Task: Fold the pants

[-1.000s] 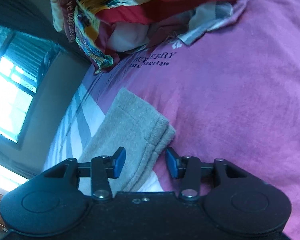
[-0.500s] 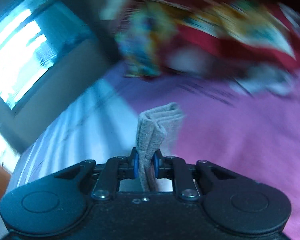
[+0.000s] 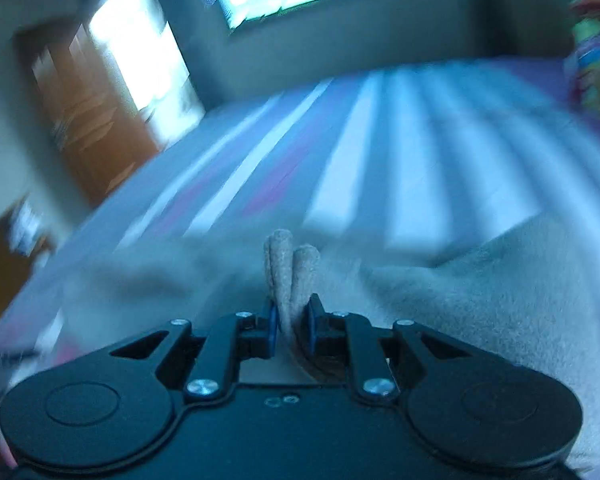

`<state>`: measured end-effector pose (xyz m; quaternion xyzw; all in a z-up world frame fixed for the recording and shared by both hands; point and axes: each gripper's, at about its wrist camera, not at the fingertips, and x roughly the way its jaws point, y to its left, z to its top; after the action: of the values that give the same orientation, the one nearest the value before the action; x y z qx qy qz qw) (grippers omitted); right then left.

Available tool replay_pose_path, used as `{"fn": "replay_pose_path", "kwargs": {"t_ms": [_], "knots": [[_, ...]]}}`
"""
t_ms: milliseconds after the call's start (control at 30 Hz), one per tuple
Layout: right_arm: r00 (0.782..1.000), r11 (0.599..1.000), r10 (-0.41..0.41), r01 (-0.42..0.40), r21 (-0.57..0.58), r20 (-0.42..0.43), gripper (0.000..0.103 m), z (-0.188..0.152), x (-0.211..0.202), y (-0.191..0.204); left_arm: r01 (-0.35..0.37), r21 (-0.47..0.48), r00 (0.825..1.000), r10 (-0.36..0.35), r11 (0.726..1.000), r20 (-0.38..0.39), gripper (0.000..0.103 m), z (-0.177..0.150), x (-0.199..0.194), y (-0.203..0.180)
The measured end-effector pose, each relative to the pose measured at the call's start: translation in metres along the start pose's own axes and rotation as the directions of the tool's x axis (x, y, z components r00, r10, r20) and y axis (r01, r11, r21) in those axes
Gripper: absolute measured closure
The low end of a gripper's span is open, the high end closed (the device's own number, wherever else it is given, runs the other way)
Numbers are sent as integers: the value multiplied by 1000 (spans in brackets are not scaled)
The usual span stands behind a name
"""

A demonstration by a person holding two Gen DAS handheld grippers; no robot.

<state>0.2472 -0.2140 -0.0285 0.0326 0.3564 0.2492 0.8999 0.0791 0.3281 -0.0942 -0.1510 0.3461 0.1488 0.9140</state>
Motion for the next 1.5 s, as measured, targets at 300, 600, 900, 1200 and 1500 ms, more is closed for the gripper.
{"fn": "replay_pose_path", "kwargs": {"t_ms": [300,600,900,1200,1500], "knots": [[998,979,-54,56,-196,13,89,-25,3,41,11,-13,1000,-10,1000,7,44,-11,-4,9],[983,952,173,-182,-246,-58,45,-46,10,77,76,-15,997,-76,997,10,44,-9,-22,-16],[985,996,-73,81,-44,159,73,-46,-66,0,482,-17,874,-482,876,-64,45,10,4,-152],[959,958,-255,233,169,127,73,-73,-106,-97,613,-223,714,-653,758,-254,45,2,80,-247],[966,959,-237,216,183,105,74,-82,-94,-104,718,-151,683,-730,679,-37,92,5,69,-276]]}}
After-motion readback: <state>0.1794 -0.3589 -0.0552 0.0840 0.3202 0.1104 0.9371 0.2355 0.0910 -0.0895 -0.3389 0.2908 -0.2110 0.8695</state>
